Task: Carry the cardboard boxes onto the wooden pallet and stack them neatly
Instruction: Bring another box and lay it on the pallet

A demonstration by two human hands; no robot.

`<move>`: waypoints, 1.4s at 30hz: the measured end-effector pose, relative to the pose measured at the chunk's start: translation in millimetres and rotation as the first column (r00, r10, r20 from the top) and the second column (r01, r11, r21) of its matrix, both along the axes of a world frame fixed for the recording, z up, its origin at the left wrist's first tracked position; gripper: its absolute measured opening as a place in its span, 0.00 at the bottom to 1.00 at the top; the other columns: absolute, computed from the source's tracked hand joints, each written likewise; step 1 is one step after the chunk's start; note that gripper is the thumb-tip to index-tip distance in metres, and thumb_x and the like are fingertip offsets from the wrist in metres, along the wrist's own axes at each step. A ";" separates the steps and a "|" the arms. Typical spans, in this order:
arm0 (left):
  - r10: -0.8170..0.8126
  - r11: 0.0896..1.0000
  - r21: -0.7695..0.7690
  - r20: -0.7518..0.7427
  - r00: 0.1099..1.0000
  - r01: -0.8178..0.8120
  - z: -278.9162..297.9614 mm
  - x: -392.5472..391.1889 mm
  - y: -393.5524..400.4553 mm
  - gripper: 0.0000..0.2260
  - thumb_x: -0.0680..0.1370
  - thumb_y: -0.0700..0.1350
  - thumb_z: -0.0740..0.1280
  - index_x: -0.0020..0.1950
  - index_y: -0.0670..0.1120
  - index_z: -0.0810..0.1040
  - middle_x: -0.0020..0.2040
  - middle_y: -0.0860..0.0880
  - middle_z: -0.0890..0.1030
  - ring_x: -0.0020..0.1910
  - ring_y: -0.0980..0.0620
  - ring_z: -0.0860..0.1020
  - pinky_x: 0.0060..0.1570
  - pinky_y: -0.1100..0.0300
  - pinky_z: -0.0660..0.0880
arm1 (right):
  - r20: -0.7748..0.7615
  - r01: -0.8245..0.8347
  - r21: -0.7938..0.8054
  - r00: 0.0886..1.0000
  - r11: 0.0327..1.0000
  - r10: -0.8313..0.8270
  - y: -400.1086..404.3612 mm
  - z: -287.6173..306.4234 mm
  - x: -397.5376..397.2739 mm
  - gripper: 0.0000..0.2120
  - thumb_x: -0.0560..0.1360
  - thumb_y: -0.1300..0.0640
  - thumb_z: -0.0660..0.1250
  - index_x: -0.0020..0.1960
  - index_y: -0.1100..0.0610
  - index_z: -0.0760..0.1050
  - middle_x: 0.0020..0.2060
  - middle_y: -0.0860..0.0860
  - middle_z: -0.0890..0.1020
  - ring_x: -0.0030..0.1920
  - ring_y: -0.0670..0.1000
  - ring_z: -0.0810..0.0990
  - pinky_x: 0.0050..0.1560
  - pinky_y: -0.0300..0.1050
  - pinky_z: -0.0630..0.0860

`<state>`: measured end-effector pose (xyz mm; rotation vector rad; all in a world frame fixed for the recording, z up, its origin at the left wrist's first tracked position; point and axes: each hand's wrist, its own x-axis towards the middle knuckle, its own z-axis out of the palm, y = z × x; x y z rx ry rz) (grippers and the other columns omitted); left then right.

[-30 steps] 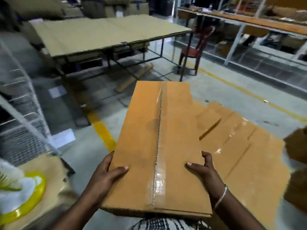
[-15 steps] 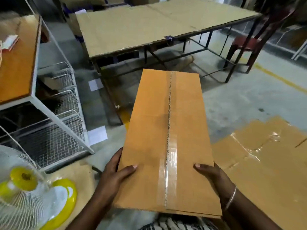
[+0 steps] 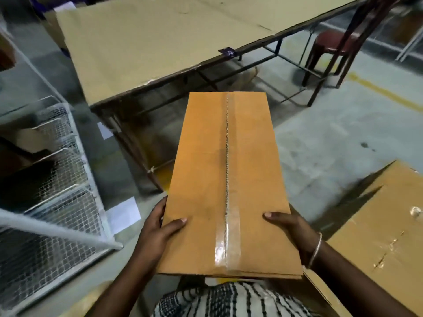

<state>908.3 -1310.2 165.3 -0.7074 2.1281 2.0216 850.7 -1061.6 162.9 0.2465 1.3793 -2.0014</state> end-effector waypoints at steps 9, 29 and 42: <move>-0.261 0.963 0.055 -0.071 0.963 0.265 -3.1 -206.5 -36.0 0.26 0.71 0.41 0.75 0.65 0.60 0.74 0.53 0.62 0.83 0.50 0.60 0.82 0.45 0.61 0.75 | -0.073 0.432 0.116 0.902 0.895 -0.426 17.1 -6.8 -120.8 0.29 0.63 0.61 0.70 0.65 0.59 0.73 0.50 0.65 0.83 0.44 0.65 0.83 0.40 0.55 0.80; -0.673 0.739 0.018 -0.024 0.739 0.674 -24.9 -602.0 249.8 0.24 0.75 0.35 0.68 0.70 0.48 0.73 0.59 0.45 0.82 0.54 0.45 0.82 0.45 0.56 0.77 | -0.039 0.802 0.117 0.593 0.585 -0.804 255.7 -15.0 -379.7 0.27 0.61 0.62 0.71 0.60 0.57 0.75 0.43 0.56 0.86 0.40 0.57 0.85 0.35 0.47 0.81; -0.804 0.586 0.077 -0.070 0.591 0.807 -32.8 -822.5 475.8 0.21 0.79 0.35 0.62 0.71 0.48 0.72 0.60 0.46 0.81 0.50 0.49 0.82 0.38 0.62 0.78 | -0.096 0.913 0.147 0.396 0.380 -0.913 436.0 -17.5 -545.4 0.28 0.61 0.60 0.72 0.61 0.53 0.75 0.48 0.56 0.85 0.44 0.57 0.85 0.37 0.46 0.80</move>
